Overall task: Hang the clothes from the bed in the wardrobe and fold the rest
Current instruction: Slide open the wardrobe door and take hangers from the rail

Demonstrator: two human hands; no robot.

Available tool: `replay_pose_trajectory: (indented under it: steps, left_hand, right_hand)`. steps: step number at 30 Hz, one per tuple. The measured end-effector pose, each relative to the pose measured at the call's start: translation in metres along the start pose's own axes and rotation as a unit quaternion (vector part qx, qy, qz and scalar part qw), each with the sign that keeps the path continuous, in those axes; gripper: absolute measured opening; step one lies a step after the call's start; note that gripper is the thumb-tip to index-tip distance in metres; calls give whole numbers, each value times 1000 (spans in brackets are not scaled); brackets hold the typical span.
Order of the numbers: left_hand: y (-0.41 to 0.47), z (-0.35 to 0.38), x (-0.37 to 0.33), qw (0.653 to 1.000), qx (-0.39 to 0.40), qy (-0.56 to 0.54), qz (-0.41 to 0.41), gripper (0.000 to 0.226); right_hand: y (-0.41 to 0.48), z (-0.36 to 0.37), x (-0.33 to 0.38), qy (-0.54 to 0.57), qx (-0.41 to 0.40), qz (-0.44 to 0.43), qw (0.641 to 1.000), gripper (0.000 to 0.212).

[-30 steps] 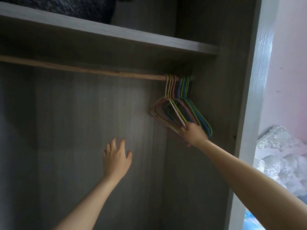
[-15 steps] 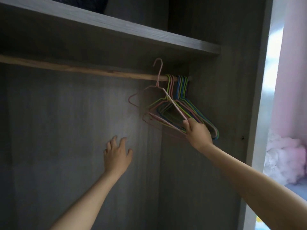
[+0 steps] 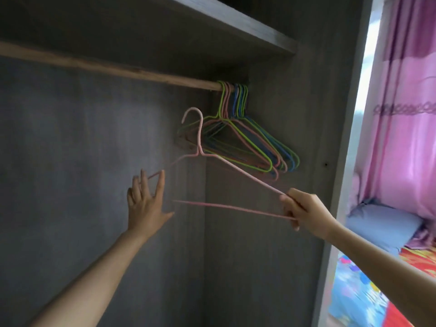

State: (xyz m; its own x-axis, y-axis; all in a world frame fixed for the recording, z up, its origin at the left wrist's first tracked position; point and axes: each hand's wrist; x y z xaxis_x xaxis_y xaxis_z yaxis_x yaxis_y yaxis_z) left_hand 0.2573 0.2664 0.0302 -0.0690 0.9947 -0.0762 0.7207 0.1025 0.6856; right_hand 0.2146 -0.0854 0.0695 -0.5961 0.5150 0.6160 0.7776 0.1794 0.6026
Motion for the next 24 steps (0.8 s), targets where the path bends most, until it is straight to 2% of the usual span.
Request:
replay_pose_trajectory:
  steps: [4,7,8,11,12,16,20,24]
  left_hand:
    - [-19,20,25,999,20,6,42,122]
    - [-33,34,29,995,9,-11,102,120]
    - [-46,48,25,993,29,-32,110,118]
    - [-71,67,19,993,37,-74,81,110]
    - [-86,83,11,990,50,-93,92,109]
    - [-137,108,-14,978,109,-142,109,107]
    - [-172,114,-44,971,74,-183,131,100]
    - [-195,105,-77,974,49,-190,113,92]
  right_hand:
    - [-29,2,-3,49,4,67,997,35]
    - [-49,-1,-4,77,-1,111,991,35]
    - [-71,-2,-10,84,5,146,986,35]
    - [-106,-6,-16,92,11,201,975,32]
    - [-130,-12,-21,94,1,239,966,32]
    - [-180,-33,-26,97,-28,307,946,31]
    - [-222,-58,-29,72,-28,353,933,28]
    - [-270,-92,-39,69,-28,391,917,31]
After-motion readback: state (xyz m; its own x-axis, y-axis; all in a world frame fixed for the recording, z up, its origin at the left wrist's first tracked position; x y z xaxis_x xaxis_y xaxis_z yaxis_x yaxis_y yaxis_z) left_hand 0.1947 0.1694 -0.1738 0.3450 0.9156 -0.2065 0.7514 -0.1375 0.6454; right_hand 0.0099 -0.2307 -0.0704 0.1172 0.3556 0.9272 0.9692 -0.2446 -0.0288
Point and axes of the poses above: each hand's wrist, its own y-axis towards the middle knuckle, its own z-axis out of the palm, x = y × z, and after that the axes turned 6 degrees about y, right-handed
